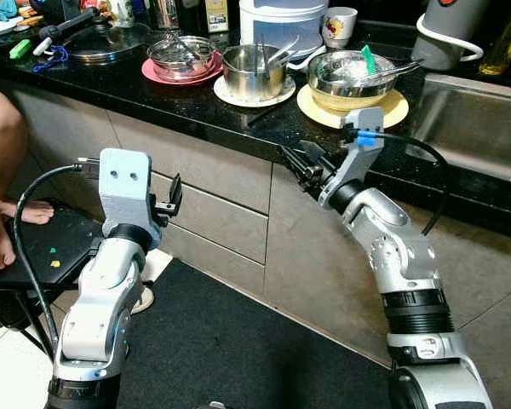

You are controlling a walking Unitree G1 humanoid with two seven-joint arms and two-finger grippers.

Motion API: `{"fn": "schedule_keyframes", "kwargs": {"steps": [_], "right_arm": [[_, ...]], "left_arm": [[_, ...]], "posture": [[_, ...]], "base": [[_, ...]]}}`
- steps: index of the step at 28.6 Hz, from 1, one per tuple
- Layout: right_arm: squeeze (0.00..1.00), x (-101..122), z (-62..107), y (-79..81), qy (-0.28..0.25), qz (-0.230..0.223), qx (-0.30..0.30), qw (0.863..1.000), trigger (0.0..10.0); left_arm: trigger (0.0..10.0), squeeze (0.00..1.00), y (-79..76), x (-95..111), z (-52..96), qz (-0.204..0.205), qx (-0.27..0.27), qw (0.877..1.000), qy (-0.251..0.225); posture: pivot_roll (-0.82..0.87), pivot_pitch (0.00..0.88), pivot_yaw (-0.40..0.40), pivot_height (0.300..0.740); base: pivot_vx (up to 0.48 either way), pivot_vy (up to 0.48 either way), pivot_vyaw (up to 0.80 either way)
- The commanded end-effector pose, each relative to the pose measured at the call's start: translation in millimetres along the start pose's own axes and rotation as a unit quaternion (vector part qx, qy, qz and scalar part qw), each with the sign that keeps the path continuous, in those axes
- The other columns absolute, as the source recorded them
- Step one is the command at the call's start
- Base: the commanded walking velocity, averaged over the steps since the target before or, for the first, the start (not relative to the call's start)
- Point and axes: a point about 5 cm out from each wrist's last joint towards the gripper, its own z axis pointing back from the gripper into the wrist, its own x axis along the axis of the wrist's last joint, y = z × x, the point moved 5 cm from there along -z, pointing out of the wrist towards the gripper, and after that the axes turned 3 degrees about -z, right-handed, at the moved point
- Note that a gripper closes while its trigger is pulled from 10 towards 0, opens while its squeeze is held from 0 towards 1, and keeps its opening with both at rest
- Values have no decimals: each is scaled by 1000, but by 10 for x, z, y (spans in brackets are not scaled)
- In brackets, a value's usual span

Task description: Kitchen organization

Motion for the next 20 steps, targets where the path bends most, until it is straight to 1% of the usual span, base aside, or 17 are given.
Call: {"fn": "schedule_keyframes", "kwargs": {"steps": [1,11,15,16,20], "right_arm": [[0,-42,4,-44,4,3,-9,1000,10000],[0,-80,16,-101,9,2,-21,1000,10000],[0,-59,13,-138,5,-1,-29,1000,10000],[0,-54,11,-155,3,-4,-33,999,10000],[0,-40,14,-178,-2,-12,-39,999,10000]], "left_arm": [[10000,0,-2,-75,6,11,-3,1000,11],[10000,0,-41,-76,-2,16,-13,1000,10],[10000,0,-101,-43,-7,20,-29,999,4],[10000,0,-128,-24,-7,21,-35,999,1],[10000,0,-154,23,-11,24,-41,999,-6]], "posture": [[9,19,-1,740],[7,15,0,740],[5,13,2,740],[5,13,2,740],[4,19,3,740]], "base": [[0,0,0],[0,0,0],[0,0,0],[247,0,0],[263,0,0]]}}
